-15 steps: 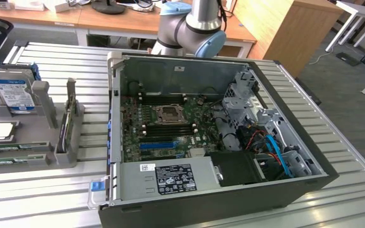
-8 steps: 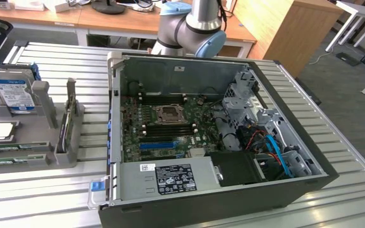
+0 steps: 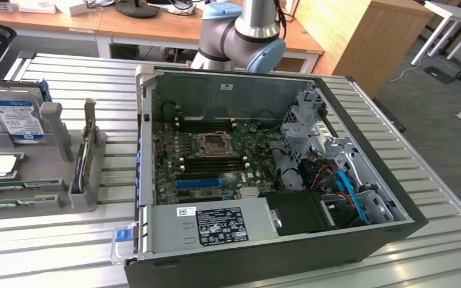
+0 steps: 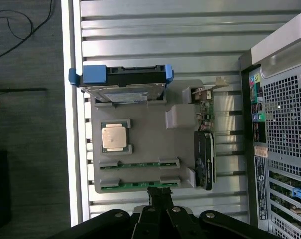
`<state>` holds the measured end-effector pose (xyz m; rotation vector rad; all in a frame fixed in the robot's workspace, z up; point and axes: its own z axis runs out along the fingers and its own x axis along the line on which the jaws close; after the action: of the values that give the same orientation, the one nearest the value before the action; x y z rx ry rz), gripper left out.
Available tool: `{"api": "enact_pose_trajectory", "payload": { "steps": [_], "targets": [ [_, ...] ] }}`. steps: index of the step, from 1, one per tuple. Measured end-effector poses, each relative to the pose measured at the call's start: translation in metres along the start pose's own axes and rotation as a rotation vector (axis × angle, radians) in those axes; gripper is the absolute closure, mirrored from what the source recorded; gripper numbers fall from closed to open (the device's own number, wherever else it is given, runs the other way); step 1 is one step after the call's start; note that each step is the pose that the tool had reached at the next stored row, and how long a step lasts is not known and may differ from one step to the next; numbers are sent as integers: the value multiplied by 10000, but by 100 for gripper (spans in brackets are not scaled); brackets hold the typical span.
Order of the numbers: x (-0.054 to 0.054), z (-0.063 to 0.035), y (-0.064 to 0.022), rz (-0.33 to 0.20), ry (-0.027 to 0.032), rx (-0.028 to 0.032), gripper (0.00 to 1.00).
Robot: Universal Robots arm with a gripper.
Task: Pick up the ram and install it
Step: 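Pick up the ram and move it above insertion slot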
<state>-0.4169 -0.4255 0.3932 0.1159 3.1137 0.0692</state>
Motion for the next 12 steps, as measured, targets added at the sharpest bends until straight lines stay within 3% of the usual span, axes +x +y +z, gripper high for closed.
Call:
{"api": "enact_pose_trajectory", "payload": {
  "steps": [12],
  "targets": [
    [0,0,0,-983,44,-23,90]
  ]
}}
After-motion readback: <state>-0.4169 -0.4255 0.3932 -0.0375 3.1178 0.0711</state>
